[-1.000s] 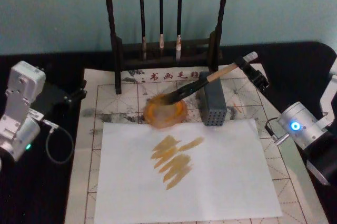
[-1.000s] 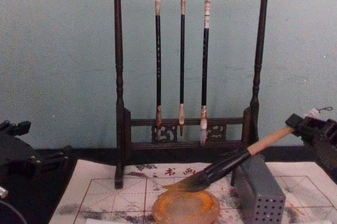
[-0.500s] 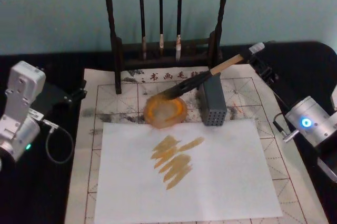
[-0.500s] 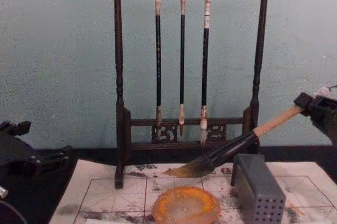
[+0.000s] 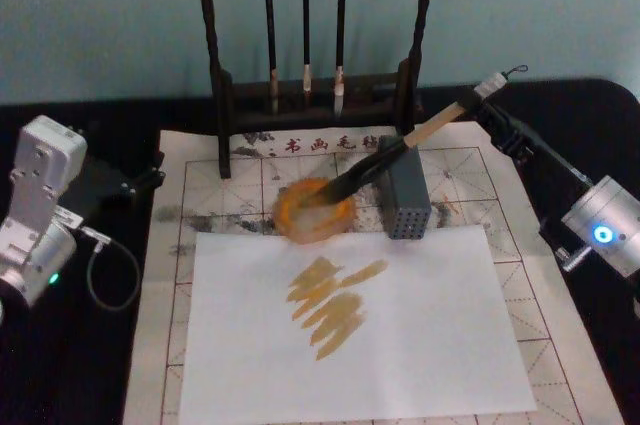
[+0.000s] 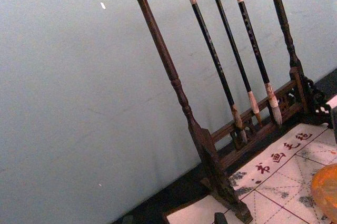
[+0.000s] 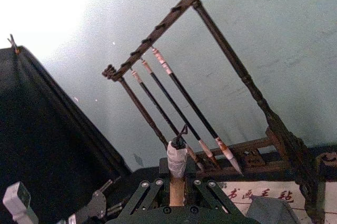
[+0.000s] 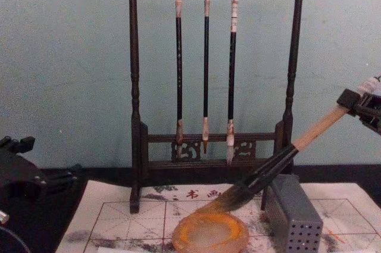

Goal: Pick up the brush from the inkstone, write on the paper, then place the brush back to its original position.

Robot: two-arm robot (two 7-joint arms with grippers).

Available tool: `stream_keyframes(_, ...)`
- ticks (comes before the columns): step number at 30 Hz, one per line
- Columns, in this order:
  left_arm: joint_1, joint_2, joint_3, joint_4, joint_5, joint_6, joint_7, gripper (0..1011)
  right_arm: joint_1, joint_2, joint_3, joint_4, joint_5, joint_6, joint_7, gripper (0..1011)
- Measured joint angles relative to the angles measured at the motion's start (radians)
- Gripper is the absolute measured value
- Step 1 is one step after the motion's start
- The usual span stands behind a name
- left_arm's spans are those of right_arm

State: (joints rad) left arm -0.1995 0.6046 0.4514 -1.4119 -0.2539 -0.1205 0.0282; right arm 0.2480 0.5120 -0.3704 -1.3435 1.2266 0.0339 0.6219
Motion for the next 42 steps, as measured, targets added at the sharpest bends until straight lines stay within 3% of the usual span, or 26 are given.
stream_keyframes(13, 0.0, 0.0, 0.0, 0.0, 0.0, 0.0, 0.0, 1001, -0.01, 0.067, -0.017, -0.075, -0.11, -0.033, -0.005, 174)
stream_keyframes(26, 0.0, 0.0, 0.0, 0.0, 0.0, 0.0, 0.0, 1001, -0.026, 0.123, -0.02, -0.143, -0.184, -0.024, -0.003, 174)
stream_keyframes(42, 0.0, 0.0, 0.0, 0.0, 0.0, 0.0, 0.0, 1001, -0.043, 0.158, -0.028, -0.203, -0.277, -0.011, -0.031, 173)
